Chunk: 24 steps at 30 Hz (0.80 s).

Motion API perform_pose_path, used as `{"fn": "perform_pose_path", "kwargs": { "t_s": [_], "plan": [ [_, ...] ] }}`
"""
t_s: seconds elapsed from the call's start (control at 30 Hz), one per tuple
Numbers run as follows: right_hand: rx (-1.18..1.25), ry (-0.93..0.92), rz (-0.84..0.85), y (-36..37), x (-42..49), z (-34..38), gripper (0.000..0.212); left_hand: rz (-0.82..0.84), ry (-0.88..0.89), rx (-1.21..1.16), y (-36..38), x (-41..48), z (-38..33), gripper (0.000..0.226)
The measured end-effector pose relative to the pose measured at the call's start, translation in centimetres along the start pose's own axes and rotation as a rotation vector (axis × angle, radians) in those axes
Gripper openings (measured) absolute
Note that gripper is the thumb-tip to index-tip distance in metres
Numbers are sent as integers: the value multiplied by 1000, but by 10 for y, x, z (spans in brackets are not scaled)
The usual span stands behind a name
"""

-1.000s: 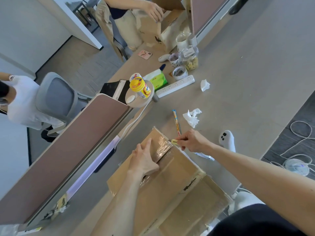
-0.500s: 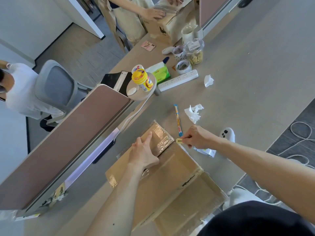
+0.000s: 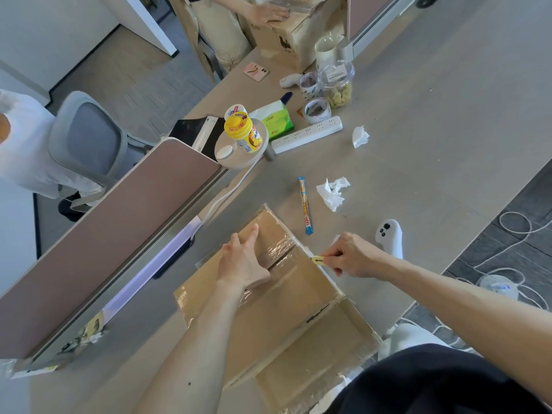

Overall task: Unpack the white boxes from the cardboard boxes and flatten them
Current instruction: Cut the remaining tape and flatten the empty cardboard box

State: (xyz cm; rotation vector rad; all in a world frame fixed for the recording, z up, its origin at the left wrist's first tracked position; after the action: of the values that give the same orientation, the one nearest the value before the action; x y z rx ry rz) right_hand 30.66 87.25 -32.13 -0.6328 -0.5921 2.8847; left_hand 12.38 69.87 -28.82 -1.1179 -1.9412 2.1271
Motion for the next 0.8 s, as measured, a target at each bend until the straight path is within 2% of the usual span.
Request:
{"fn": "perform_pose_path", "kwargs": {
  "t_s": [0.13,0.3,0.47,0.63,0.8],
  "plan": [
    [-50,35,-4,-6,-2,1,37,-2,-6,-3,0,0,0,114],
    [141,164,-190,-23,-7,0,33,34,-26,-50,4,-5,2,110],
    [232,132,-140,-16,-6,18,37,19,-21,-337,5,-8,16,106],
    [260,93,-90,-2,8,49,38,-108,-41,-625,17,-33,25,78],
    [233,59,-38,25,21,81,40,-149,-11,-847,27,-57,36,70]
  ]
}}
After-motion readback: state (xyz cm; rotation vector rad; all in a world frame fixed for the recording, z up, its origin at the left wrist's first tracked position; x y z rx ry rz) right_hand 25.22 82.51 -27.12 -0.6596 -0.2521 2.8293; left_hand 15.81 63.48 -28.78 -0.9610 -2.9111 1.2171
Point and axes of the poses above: each hand's wrist, its own x-axis towards the middle knuckle, its own y-axis out of the palm, z = x × y, the point moved 1 cm from there along x, towards the middle knuckle, and after that the axes turned 6 degrees about -x, right-handed, at the moved point
